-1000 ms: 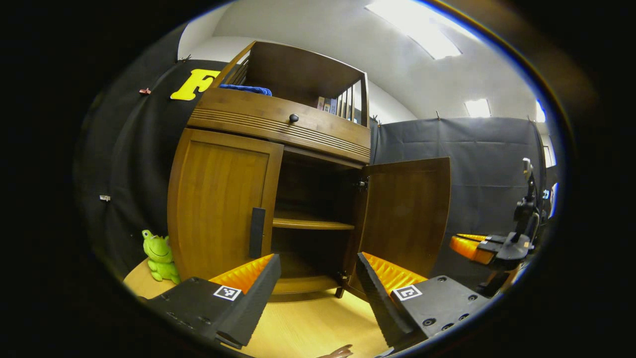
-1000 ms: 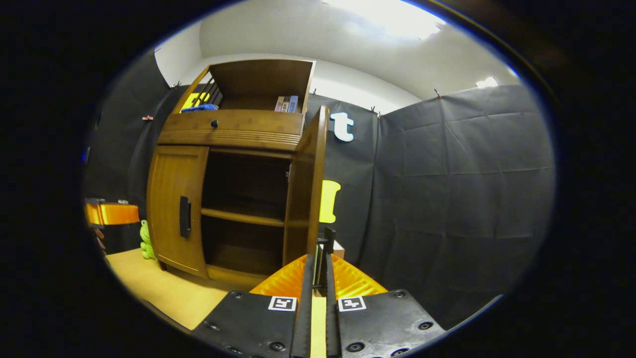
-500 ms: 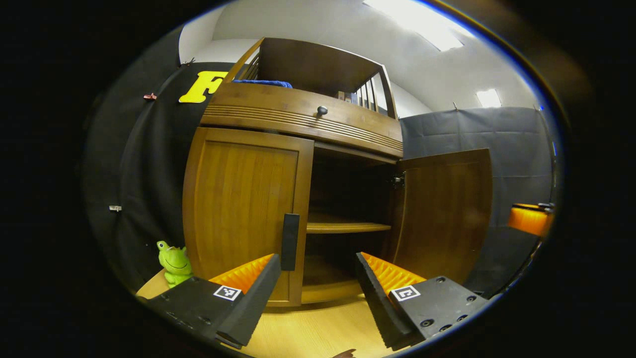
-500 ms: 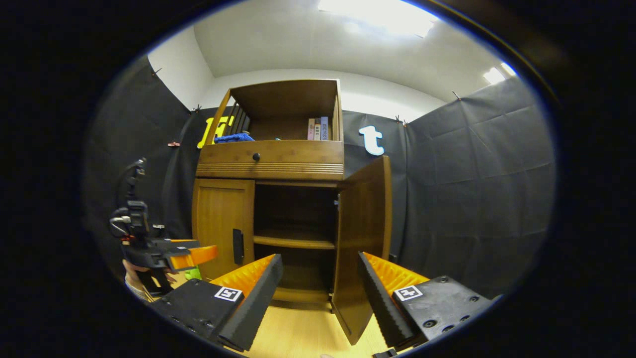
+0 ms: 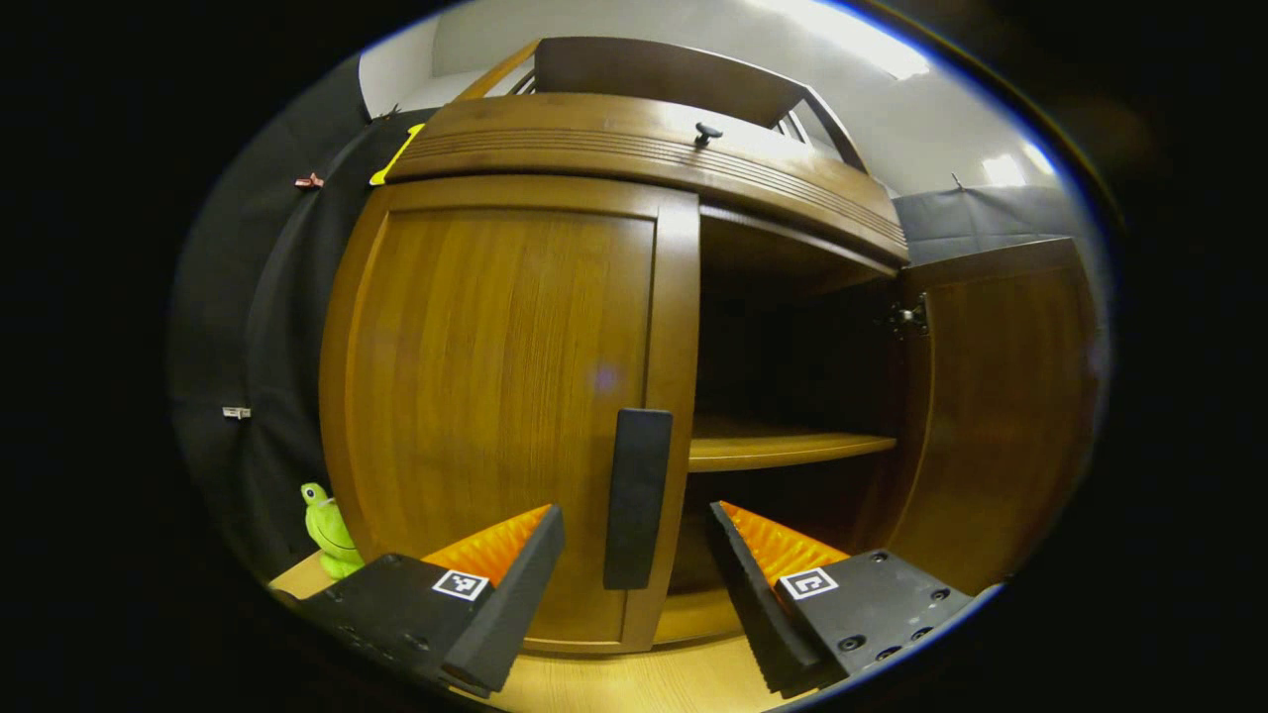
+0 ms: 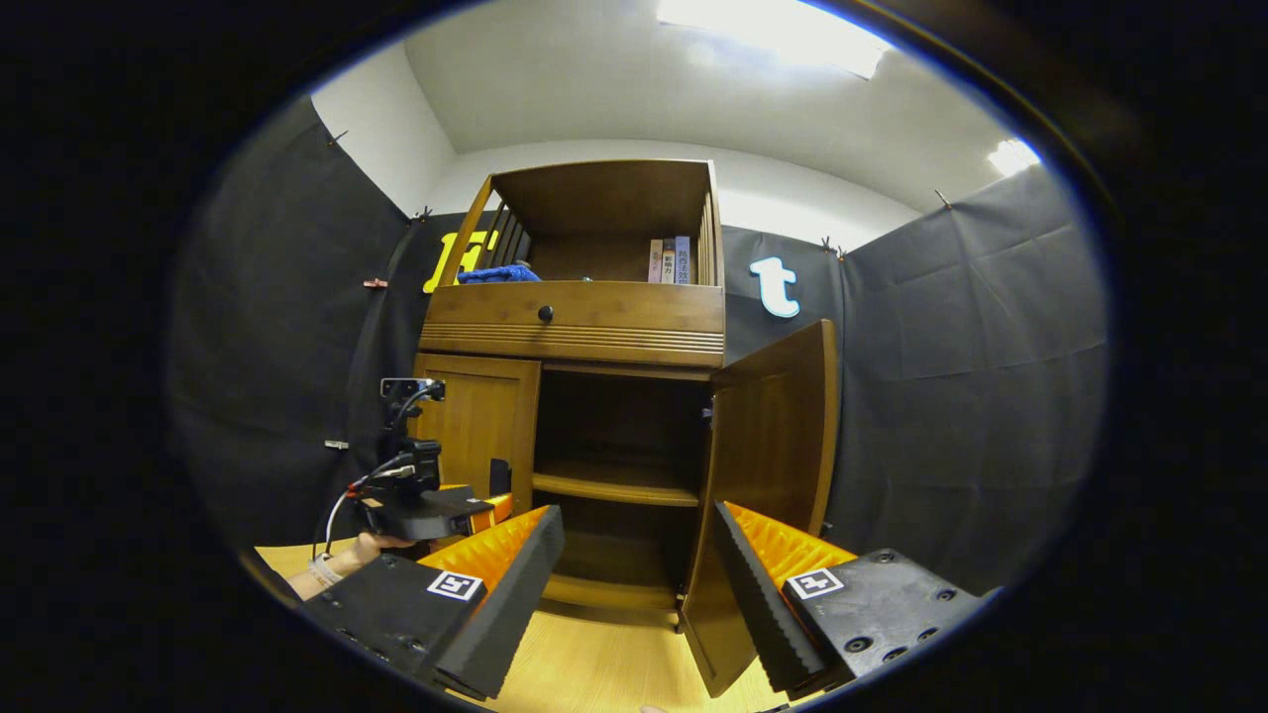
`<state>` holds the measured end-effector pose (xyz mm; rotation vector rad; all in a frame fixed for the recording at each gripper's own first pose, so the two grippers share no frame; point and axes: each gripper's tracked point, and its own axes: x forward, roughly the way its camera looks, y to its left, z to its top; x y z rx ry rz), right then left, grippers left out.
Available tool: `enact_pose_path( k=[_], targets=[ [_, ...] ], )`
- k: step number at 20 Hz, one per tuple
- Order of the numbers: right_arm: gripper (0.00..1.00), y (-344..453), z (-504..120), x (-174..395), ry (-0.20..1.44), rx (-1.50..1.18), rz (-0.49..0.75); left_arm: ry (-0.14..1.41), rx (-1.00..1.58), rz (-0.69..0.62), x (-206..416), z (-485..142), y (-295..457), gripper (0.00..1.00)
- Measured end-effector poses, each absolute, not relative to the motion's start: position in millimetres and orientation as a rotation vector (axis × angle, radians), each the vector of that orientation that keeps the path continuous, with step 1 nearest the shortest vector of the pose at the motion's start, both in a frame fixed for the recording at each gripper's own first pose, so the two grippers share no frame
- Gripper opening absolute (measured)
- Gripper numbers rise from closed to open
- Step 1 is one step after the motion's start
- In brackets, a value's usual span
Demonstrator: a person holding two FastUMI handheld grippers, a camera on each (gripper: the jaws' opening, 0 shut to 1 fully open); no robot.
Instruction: Open the right door of the double-door shoe cabinet with the right hand, and open the left door with the left hand.
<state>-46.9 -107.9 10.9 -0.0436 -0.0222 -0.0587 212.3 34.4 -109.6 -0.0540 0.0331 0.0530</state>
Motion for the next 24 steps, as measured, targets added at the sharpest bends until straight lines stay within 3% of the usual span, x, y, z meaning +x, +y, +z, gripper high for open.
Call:
enact_pose_path(
  k=[4, 7, 10, 12, 16, 24],
  targets=[
    [0.96, -111, -9, -28, 0.020, -0.018, -0.028, 0.011, -0.031, 0.067, 229, -109, 35, 0.80],
    [0.95, -116, -19, -15, 0.041, -0.015, -0.017, 0.017, 0.006, 0.076, 233, -112, 36, 0.64],
    [0.96, -122, -26, -5, 0.056, -0.016, -0.019, 0.016, 0.013, 0.089, 247, -116, 37, 0.65],
    [0.96, -125, -29, -2, 0.063, -0.009, -0.023, 0.020, 0.004, 0.091, 247, -118, 37, 0.61],
    [0.96, -123, -33, -2, 0.067, 0.003, -0.023, 0.009, 0.033, 0.079, 249, -118, 33, 0.38],
    [0.96, -116, -31, -1, 0.054, 0.008, -0.008, 0.051, -0.002, 0.022, 225, -117, 31, 0.29]
  ],
)
